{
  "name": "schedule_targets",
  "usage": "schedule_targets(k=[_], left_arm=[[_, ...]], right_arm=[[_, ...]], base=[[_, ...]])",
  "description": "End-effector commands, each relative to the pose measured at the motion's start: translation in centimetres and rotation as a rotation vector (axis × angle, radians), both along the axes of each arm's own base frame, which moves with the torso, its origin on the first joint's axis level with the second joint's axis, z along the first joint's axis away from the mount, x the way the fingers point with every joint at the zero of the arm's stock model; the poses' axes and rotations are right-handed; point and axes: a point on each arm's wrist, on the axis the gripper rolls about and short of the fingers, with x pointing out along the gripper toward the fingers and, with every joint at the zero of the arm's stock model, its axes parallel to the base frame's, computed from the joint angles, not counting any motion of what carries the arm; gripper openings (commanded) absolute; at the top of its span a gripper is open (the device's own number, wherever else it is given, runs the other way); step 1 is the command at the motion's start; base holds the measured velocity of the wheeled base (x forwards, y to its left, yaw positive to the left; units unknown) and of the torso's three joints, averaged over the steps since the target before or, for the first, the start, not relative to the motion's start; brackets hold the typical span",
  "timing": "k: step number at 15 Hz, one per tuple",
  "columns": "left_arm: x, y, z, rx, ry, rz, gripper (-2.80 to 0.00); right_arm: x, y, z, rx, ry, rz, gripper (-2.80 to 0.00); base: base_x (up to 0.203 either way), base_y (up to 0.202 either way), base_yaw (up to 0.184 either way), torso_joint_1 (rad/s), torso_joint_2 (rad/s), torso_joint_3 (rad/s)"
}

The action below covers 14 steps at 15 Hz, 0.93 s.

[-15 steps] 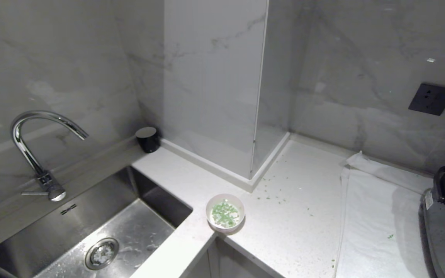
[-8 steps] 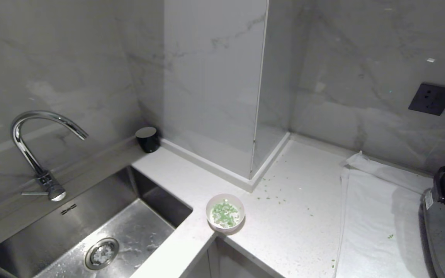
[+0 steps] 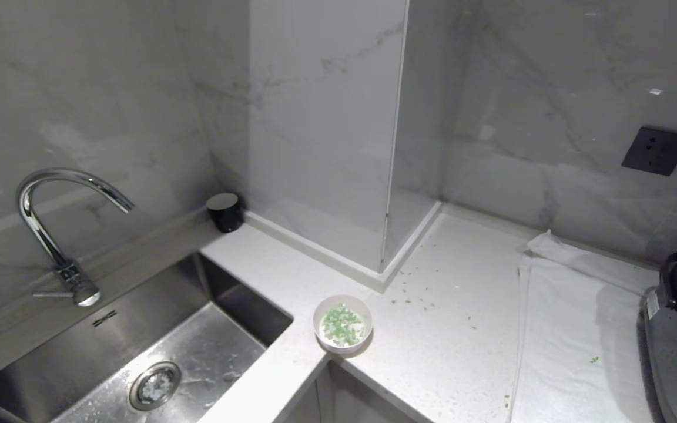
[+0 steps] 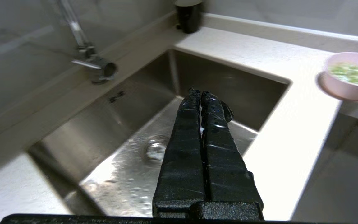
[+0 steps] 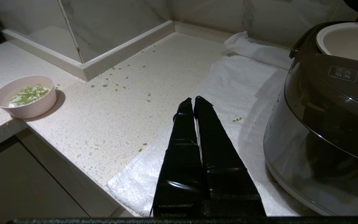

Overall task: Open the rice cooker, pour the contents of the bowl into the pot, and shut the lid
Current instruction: Pick up the bowl on the table

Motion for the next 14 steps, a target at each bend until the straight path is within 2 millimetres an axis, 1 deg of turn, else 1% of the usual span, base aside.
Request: schedule_targets(k=[1, 14], left_arm=[[0.21, -0.07, -0.81, -0.031, 0.03, -0.032, -2.8], [0.2, -0.1, -0.76, -0.037, 0.028, -0.045, -2.8]], right_arm=[[0.01, 0.0, -0.03, 0.0, 0.001, 0.0, -2.8], [0.0, 0.0, -0.04, 0.0, -0.001, 0.0, -2.8]], base=[[0.0, 0.0, 0.0, 0.0, 0.0, 0.0], [0.0, 0.0, 0.0, 0.0, 0.0, 0.0]])
